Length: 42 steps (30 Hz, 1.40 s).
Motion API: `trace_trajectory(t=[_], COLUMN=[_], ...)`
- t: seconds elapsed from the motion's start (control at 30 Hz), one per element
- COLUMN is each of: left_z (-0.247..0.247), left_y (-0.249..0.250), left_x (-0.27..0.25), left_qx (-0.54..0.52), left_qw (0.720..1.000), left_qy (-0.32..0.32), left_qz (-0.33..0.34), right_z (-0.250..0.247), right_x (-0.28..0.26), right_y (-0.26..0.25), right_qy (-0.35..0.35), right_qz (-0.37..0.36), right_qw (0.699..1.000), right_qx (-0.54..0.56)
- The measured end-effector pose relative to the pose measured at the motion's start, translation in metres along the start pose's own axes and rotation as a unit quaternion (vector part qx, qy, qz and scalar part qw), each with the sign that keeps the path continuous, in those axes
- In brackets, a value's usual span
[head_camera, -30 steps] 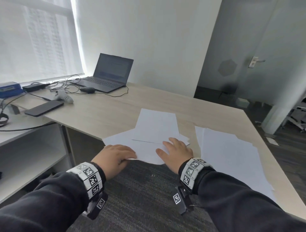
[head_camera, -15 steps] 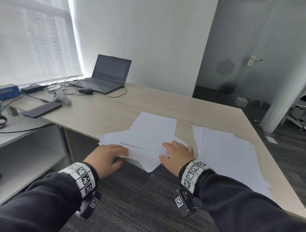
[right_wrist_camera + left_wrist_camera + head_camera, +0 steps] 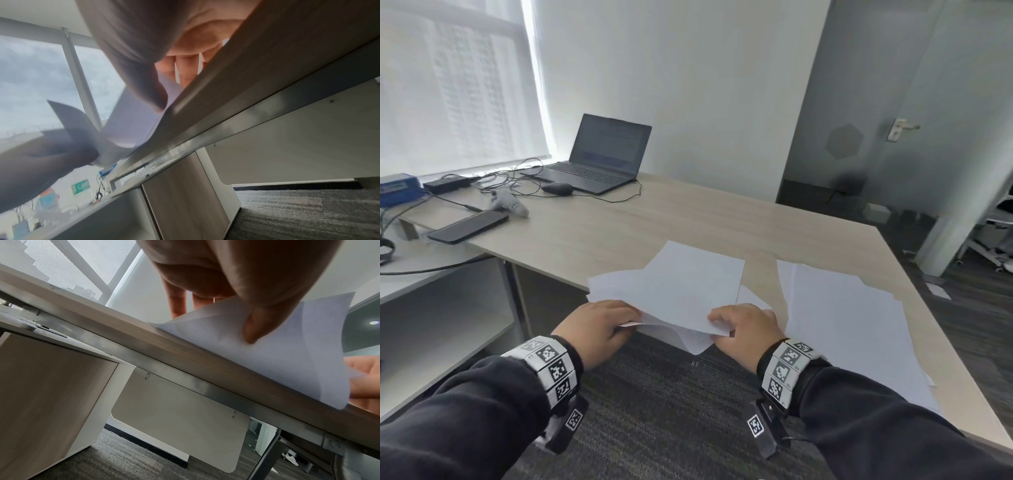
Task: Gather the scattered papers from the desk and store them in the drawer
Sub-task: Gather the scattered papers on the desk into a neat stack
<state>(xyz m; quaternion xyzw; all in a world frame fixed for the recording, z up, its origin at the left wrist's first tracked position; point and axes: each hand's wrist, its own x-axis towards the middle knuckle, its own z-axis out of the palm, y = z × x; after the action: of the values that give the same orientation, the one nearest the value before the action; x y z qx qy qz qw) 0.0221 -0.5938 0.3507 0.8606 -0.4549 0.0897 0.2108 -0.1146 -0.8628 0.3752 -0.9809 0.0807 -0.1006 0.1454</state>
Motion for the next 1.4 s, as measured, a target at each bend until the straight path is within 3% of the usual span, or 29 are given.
trace_trajectory(t=[0.17,0.27,0.37,0.53,0.6,0.67,0.7,0.77,0.83,0.9,0.97,1.07,1.2,1.4], left_z=[0.001,0.001,-0.002,0.006,0.011,0.012,0.011,0.010,0.013,0.019,0.026,0.032,0.044,0.059], left_y=[0.001,0.012,0.032,0.044,0.044,0.048,0.051,0.062,0.077,0.094,0.113,0.133,0.150,0.185], left_x=[0.004,0.005,0.007,0.015,0.017,0.022,0.025,0.031,0.034,0.035,0.036,0.042,0.056,0.088], left_qx=[0.015,0.059,0.102,0.095,0.075,0.032,-0.003,-0.060,-0.082,-0.083,-0.049,-0.019,-0.068,-0.069], left_qw=[1.000,0.995,0.990,0.992,0.994,0.994,0.994,0.990,0.988,0.983,0.980,0.980,0.983,0.997], left_qy=[0.022,0.069,0.096,0.062,0.078,0.103,0.113,0.127,0.129,0.119,0.101,0.064,0.021,-0.032], left_qz=[0.010,0.030,0.028,0.046,0.014,-0.003,-0.006,-0.004,0.036,0.109,0.165,0.188,0.169,-0.026], right_z=[-0.004,-0.008,-0.010,-0.009,-0.013,-0.019,-0.024,-0.031,-0.037,-0.041,-0.045,-0.054,-0.066,-0.102], right_x=[0.001,0.001,-0.002,-0.015,-0.023,-0.026,-0.028,-0.028,-0.028,-0.030,-0.034,-0.043,-0.057,-0.097], right_y=[0.002,-0.005,-0.016,-0.025,-0.023,-0.015,-0.013,-0.008,-0.005,-0.001,0.007,0.019,0.048,0.115], right_qy=[0.051,0.081,0.051,0.030,0.093,0.139,0.128,0.044,-0.045,-0.082,-0.090,-0.069,0.036,0.146], right_qz=[0.019,0.007,-0.041,-0.093,-0.072,0.002,0.053,0.172,0.269,0.309,0.322,0.334,0.325,0.319], right_qw=[0.990,0.985,0.990,0.983,0.975,0.967,0.962,0.927,0.846,0.783,0.756,0.754,0.775,0.826], right_qx=[0.127,0.149,0.129,0.157,0.189,0.213,0.234,0.330,0.458,0.533,0.562,0.562,0.541,0.442])
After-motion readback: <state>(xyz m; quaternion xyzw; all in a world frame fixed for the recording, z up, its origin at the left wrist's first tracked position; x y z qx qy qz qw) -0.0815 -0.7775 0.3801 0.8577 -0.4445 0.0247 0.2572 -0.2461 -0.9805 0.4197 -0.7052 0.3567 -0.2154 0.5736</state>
